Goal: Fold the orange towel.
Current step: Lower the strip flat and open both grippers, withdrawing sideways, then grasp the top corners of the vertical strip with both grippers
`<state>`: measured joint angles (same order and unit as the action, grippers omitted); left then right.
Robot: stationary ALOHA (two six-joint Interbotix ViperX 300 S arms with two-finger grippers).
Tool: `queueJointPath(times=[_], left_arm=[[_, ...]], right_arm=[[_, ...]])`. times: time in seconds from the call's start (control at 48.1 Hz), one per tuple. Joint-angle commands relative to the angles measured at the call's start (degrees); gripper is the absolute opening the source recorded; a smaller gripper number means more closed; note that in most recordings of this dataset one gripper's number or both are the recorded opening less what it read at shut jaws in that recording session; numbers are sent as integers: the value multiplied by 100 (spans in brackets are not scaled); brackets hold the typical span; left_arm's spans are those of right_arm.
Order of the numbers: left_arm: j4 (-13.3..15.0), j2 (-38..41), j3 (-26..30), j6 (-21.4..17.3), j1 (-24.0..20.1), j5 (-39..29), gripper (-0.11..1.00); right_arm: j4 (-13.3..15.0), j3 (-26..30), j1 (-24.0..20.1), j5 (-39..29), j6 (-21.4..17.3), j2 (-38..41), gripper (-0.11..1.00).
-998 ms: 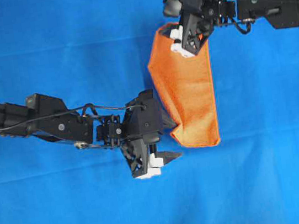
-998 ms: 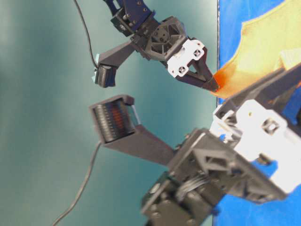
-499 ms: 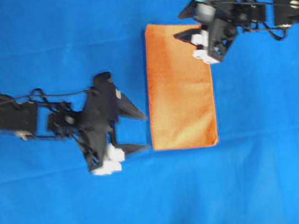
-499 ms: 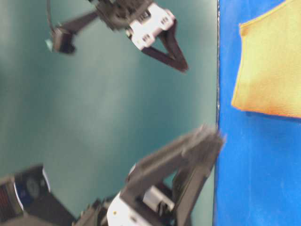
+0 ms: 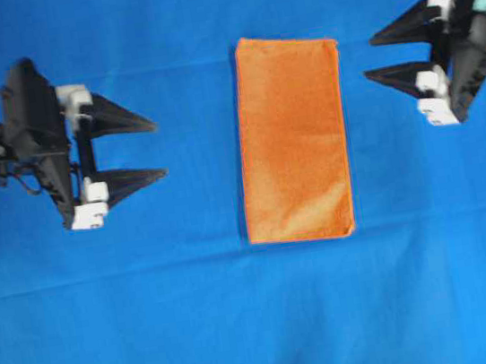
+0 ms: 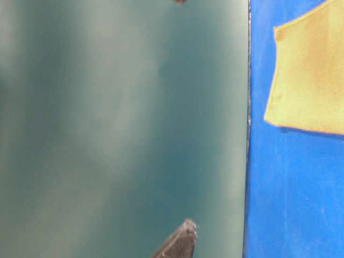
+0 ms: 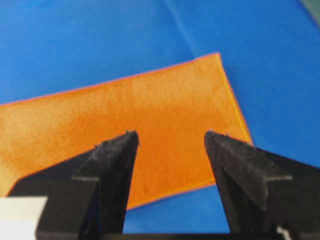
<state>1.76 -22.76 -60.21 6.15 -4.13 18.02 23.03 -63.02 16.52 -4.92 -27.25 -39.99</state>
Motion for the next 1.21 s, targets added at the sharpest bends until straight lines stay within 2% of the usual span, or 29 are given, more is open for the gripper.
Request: queueJointPath(times=[0.0, 0.166, 0.478, 0.644, 0.894, 0.998, 1.185], left_arm=[[-9, -105, -88, -9, -132, 202, 74], [-9, -62, -62, -9, -202, 211, 74], [0, 79, 79, 0, -211, 211, 74], [-9, 475, 457, -9, -334, 237, 74], [-9, 1582, 1424, -422, -896, 167, 73], [-9, 2136, 1793, -571, -1204, 167, 73], [-9, 3006, 2338, -598, -1547, 202, 73]], right_arm=[[-176, -202, -9, 176, -9, -176, 60], [-343, -492, -9, 439, -9, -237, 60], [-334, -475, 0, 466, 0, -229, 60], [-343, -352, 308, 466, 0, -44, 60], [-308, 0, 1116, 580, 44, 1063, 60], [-229, 246, 1310, 659, 88, 1670, 60], [-44, 677, 1582, 923, 97, 2813, 60]])
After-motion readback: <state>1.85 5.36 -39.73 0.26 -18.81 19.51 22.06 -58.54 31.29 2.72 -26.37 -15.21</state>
